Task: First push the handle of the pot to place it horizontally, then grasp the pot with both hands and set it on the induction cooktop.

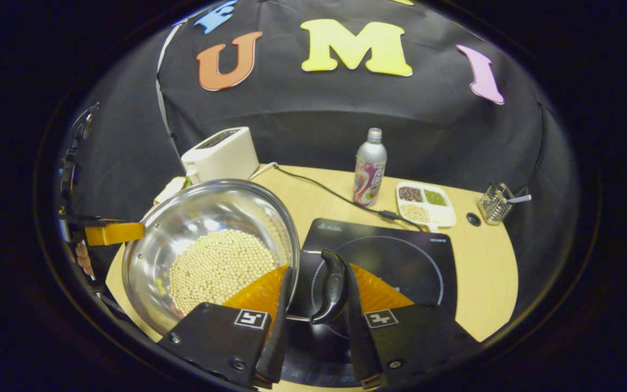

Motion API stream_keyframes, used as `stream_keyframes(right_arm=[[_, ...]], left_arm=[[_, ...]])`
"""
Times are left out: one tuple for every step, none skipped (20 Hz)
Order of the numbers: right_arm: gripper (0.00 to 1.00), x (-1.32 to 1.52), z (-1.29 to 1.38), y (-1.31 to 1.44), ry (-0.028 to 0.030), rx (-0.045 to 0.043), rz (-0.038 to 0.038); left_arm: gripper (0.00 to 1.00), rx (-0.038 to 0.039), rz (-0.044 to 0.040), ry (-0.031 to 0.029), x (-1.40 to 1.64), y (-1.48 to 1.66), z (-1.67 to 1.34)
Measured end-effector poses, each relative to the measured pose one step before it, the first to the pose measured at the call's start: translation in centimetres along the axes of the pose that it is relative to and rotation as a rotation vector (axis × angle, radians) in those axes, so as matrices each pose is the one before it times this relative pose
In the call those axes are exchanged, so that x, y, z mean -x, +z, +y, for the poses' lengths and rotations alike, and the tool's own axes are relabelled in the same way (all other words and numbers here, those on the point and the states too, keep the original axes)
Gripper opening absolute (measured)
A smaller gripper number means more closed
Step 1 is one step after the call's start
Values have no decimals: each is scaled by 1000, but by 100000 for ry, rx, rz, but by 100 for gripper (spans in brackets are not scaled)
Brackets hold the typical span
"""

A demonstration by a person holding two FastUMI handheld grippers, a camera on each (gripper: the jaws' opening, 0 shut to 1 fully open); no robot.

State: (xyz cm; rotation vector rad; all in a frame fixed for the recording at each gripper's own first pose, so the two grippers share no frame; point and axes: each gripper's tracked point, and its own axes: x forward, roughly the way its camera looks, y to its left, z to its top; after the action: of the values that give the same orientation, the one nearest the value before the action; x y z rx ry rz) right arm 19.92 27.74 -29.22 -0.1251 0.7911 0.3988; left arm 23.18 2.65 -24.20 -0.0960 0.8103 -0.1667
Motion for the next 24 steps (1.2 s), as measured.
stream_keyframes(right_arm=[[48, 788, -971, 587, -861, -91, -833], [48, 839, -1026, 573, -848, -273, -820], [48, 736, -1153, 473, -856, -160, -425], [48, 682, -1211, 605, -641, -468, -1063], [48, 698, -1250, 487, -741, -779, -591], [51, 598, -1283, 340, -544, -1604, -340], [48, 496, -1145, 147, -581, -868, -108], [51, 363, -1232, 248, -435, -1258, -534], [51, 433, -1242, 125, -683, -589, -201], [51, 364, -1043, 136, -590, -1087, -341], [51, 185, -1063, -69, -929, -489, 428], [48, 210, -883, -89, -654, -591, 152], [51, -78, -909, -12, -799, -76, 195], [48, -21, -890, -154, -441, -289, 224], [48, -159, -673, -94, -286, -836, 490], [51, -182, -786, -351, -92, -497, 581], [48, -217, -593, -174, -187, -799, 256], [48, -387, -604, -193, -158, -231, 375], [51, -382, -582, -232, -86, -544, 403], [51, -534, -458, -300, -68, -391, 515], [48, -572, -405, -382, 27, -515, 554], [51, -574, -428, -225, -104, -590, 513], [51, -456, -326, -340, -136, -641, 752], [51, -521, -330, -203, -54, 94, 246]], left_arm=[[51, -455, -415, -702, 408, 696, -1106], [51, -798, -305, -568, 266, 529, -959], [51, -600, -1015, -799, 248, 811, -1215], [51, -714, -595, -636, 233, 651, -1314], [51, -706, -994, -632, 183, 746, -1237], [51, -1513, -593, -365, 212, 491, -1234], [51, -1316, -728, -562, 51, 577, -1210], [51, -1165, -351, -618, 95, 419, -1199], [51, -376, -533, -975, 39, 351, -1138], [51, -417, 89, -758, -185, 191, -1149], [51, 124, -31, -769, -342, 49, -999], [51, -71, 870, -144, -285, -27, -883], [51, -500, 218, -273, -231, -24, -827], [51, -742, -3, -168, -430, 159, -706], [51, -283, 60, -294, -390, -113, -741], [51, -418, 331, -212, -364, -162, -717], [51, -475, 172, -106, -362, -147, -500], [51, -763, 78, 69, -509, -160, -366], [51, -638, 89, 211, -524, -47, -509], [51, -448, 292, 135, -562, -164, -512], [51, -93, 120, 127, -497, -131, -381], [51, 153, 692, -77, -456, -291, -302], [51, -1, 348, -103, -470, -243, -283], [51, 219, 823, -148, -642, -336, -231]])
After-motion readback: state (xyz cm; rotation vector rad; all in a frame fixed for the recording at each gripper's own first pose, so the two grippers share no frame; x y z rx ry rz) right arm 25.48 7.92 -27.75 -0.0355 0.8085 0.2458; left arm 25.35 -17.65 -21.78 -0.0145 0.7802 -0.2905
